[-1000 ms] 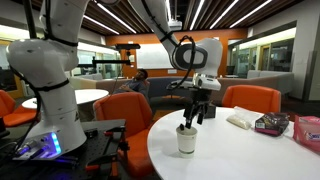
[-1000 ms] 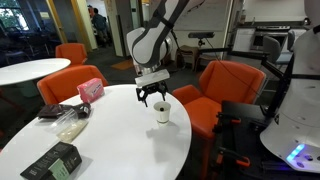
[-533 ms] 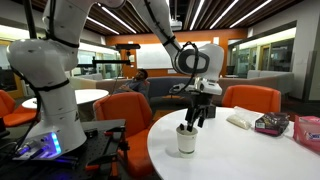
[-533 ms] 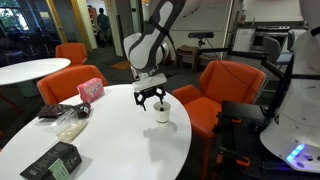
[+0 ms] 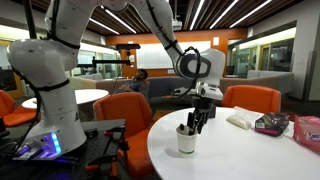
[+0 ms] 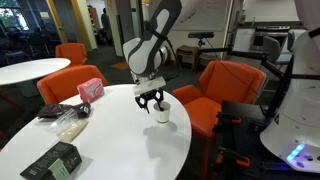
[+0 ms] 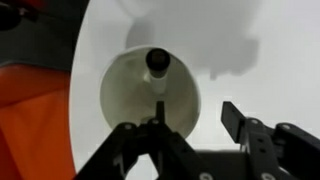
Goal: Move the cup to the left
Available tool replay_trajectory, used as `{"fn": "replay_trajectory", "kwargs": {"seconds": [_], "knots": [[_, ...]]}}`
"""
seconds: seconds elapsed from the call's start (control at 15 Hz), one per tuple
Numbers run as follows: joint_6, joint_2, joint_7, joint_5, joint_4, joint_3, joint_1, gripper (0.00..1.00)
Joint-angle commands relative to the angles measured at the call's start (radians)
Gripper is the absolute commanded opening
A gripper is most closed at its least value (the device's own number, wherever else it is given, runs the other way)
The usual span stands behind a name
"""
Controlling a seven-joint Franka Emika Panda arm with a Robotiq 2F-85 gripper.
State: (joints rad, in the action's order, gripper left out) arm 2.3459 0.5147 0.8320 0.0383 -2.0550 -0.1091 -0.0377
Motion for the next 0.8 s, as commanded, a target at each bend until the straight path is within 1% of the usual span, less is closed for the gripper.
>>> {"fn": "replay_trajectory", "kwargs": {"seconds": [0.0, 0.07, 0.27, 0.33, 0.6, 0.73], "knots": [[-0.011, 0.008, 0.017, 0.011, 0.011, -0.025, -0.028, 0.32], [-0.009, 0.007, 0.018, 0.008, 0.008, -0.027, -0.031, 0.26], [-0.012, 0.006, 0.018, 0.000, 0.008, -0.033, -0.042, 0.02], [-0.013, 0.003, 0.017, -0.003, 0.008, -0.035, -0.046, 0.00], [-0.020, -0.017, -0.004, -0.017, 0.002, -0.029, -0.066, 0.01], [-0.016, -0.033, -0.010, -0.036, 0.000, -0.024, -0.088, 0.01]]}}
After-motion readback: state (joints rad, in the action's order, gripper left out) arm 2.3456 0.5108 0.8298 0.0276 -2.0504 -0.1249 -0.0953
